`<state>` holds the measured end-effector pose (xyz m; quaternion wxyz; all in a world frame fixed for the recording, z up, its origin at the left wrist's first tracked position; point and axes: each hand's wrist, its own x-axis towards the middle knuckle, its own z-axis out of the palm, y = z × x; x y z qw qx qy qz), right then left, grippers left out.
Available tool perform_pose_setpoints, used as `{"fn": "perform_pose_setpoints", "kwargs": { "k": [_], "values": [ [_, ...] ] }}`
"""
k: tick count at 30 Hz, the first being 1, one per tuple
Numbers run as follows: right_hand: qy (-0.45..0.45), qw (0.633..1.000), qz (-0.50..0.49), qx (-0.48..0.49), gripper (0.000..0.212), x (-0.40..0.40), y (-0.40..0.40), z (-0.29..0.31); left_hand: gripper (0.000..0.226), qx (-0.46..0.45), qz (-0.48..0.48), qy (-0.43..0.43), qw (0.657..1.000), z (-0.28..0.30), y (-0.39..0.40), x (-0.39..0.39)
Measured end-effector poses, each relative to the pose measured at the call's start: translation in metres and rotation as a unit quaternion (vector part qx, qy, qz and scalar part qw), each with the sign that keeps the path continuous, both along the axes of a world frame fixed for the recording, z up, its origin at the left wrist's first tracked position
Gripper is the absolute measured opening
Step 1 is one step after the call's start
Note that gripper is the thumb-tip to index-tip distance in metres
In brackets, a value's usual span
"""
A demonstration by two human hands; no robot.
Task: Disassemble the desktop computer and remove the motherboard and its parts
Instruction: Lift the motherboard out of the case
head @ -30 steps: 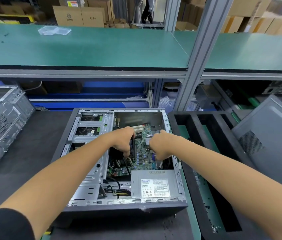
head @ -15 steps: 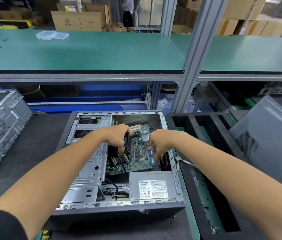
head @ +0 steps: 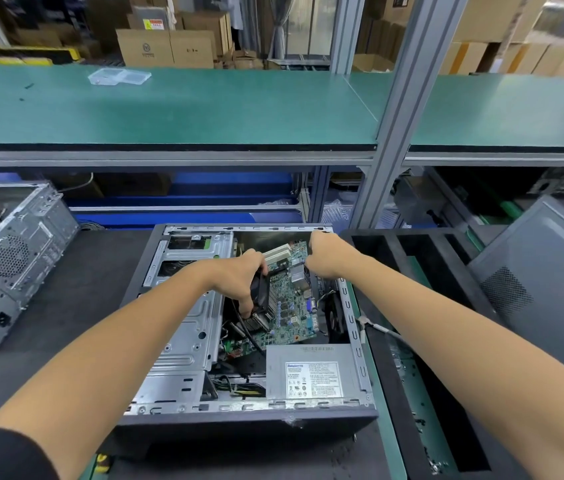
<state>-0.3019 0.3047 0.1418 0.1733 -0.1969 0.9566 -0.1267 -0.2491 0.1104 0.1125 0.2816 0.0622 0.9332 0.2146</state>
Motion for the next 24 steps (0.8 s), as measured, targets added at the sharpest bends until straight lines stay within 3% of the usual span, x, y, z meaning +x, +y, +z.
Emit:
{"fn": "perform_pose_setpoints", "kwargs": {
  "k": [8, 15, 17, 19, 21, 24],
  "values": [
    [-0.059, 0.997, -0.006, 0.051, 0.039, 0.014, -0.010, -0.010, 0.090, 0.013, 0.008, 0.048, 0.999, -0.005, 0.006, -0.010],
    [-0.022, 0.993, 0.068, 0.094, 0.032, 0.021, -0.004, -0.010, 0.090, -0.001, -0.020, 0.043, 0.999, -0.007, 0.006, -0.015],
    [0.019, 0.990, 0.124, 0.071, 0.041, 0.024, -0.003, -0.013, 0.090, 0.009, -0.018, 0.049, 0.999, -0.006, 0.006, -0.014],
    [0.002, 0.985, 0.167, 0.037, 0.064, 0.026, -0.008, -0.014, 0.087, 0.021, -0.010, 0.065, 0.998, -0.008, 0.007, -0.014],
    [-0.064, 0.985, 0.163, -0.006, 0.085, 0.028, -0.017, -0.019, 0.085, 0.028, 0.003, 0.080, 0.996, -0.011, 0.012, -0.012],
    [-0.089, 0.985, 0.119, -0.085, 0.098, 0.027, -0.027, -0.033, 0.105, 0.062, 0.028, 0.068, 0.995, -0.019, 0.017, -0.010]
  ]
}}
